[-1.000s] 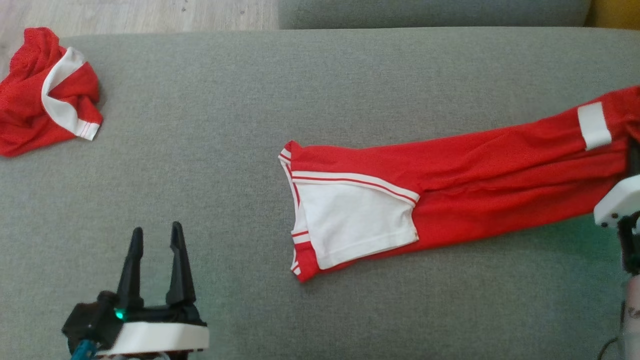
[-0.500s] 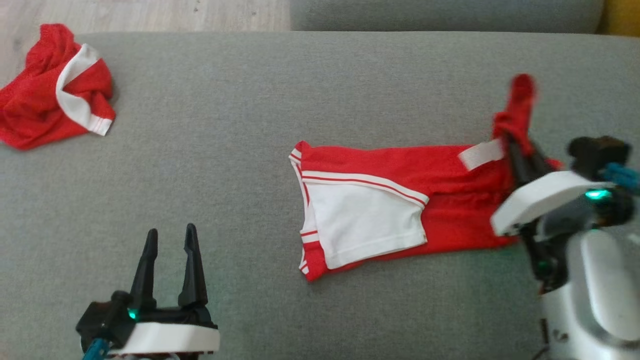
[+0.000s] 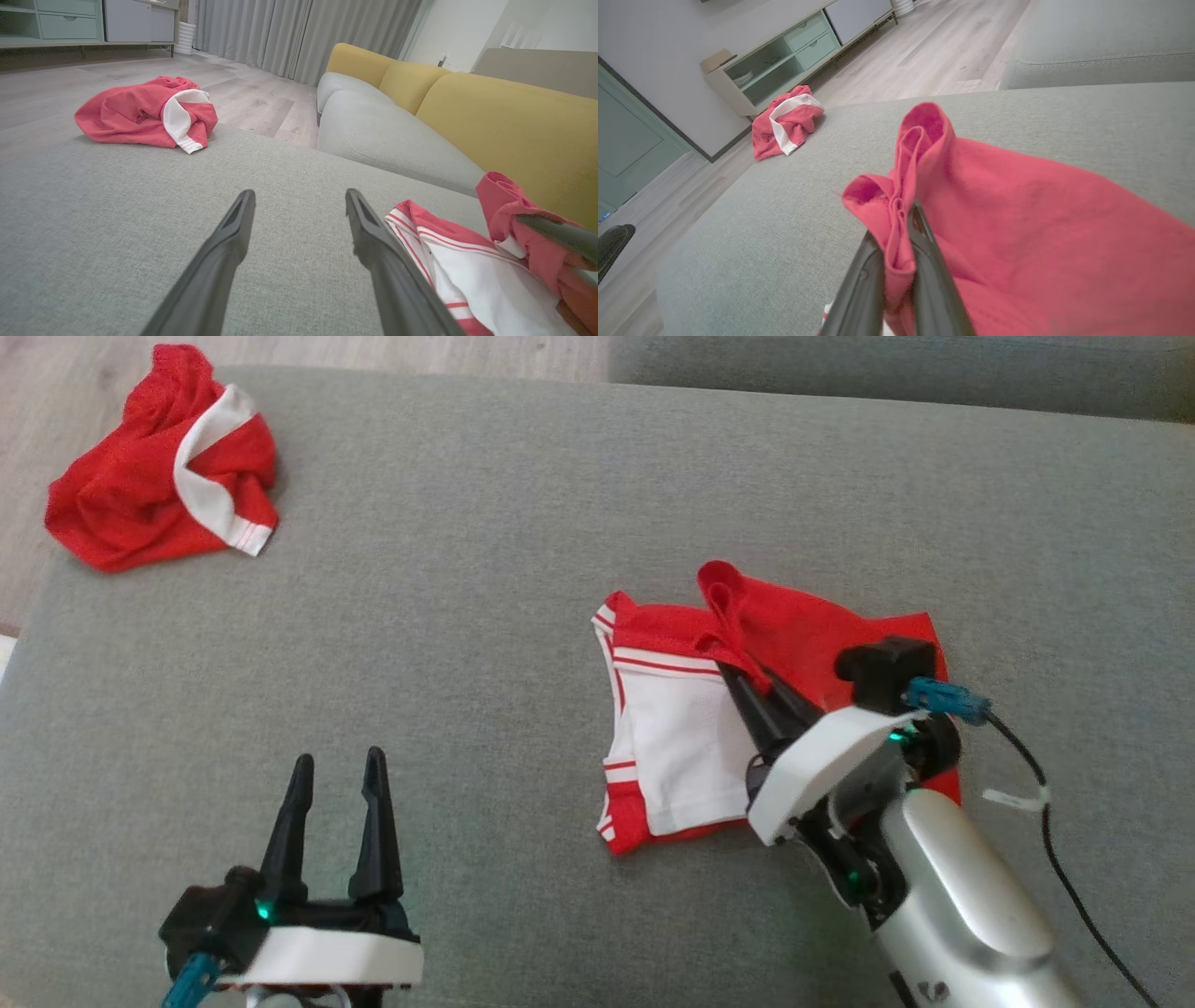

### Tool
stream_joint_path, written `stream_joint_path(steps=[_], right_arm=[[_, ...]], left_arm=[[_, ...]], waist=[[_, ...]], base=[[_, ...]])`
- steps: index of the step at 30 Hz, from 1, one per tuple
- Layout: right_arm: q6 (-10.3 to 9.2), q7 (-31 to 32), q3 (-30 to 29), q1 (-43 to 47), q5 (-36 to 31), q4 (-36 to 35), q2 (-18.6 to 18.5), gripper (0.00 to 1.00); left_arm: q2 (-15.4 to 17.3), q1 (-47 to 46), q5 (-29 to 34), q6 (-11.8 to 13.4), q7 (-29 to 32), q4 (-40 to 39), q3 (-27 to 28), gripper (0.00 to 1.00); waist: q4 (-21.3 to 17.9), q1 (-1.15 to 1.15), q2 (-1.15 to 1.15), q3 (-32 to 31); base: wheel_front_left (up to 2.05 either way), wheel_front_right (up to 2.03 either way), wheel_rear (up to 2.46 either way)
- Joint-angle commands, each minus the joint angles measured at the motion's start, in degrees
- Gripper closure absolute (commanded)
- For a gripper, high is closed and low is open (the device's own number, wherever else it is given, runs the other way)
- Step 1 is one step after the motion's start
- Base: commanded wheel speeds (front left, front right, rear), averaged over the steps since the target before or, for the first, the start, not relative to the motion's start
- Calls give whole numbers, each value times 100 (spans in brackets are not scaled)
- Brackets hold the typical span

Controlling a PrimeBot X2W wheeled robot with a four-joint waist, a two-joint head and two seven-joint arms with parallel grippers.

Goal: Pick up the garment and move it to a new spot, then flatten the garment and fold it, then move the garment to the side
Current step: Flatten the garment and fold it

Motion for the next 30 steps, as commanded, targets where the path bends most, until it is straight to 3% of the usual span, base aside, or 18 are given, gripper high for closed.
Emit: stream_joint_path(steps=[1, 7, 8, 9, 10, 11, 21, 30], right_arm=[[39, -127, 229, -322, 77, -69, 33, 100], [39, -224, 740, -565, 439, 480, 33, 100], [39, -255, 807, -609, 462, 561, 33, 92], [39, -275, 872, -643, 522, 640, 33, 67], [39, -306, 942, -679, 607, 698, 33, 16], [39, -346, 1033, -718, 702, 732, 33, 0], [39, -833, 1369, -1010, 1276, 797, 33, 0], [39, -1467, 319, -1210, 247, 882, 33, 0]], left_arm=[[10, -252, 69, -14, -30, -143, 128, 0], [-18, -294, 62, -23, -39, -68, 80, 0], [-18, -300, 60, -25, -41, -57, 78, 0], [-19, -307, 59, -25, -43, -46, 75, 0], [-20, -313, 58, -25, -45, -35, 72, 0], [-20, -320, 56, -26, -46, -24, 69, 0], [-25, -346, 48, -31, -60, 42, 31, 0], [-66, -418, 81, -27, -72, 59, -59, 0]], waist=[[60, 0, 0, 5], [156, 0, 0, 7], [162, 0, 0, 8], [168, 0, 0, 7], [172, 0, 0, 6], [173, 0, 0, 5], [91, 0, 0, -31], [-97, 0, 0, -52]], base=[[0, 0, 0], [0, 0, 0], [0, 0, 0], [0, 0, 0], [0, 0, 0], [0, 0, 0], [0, 0, 0], [0, 0, 0]])
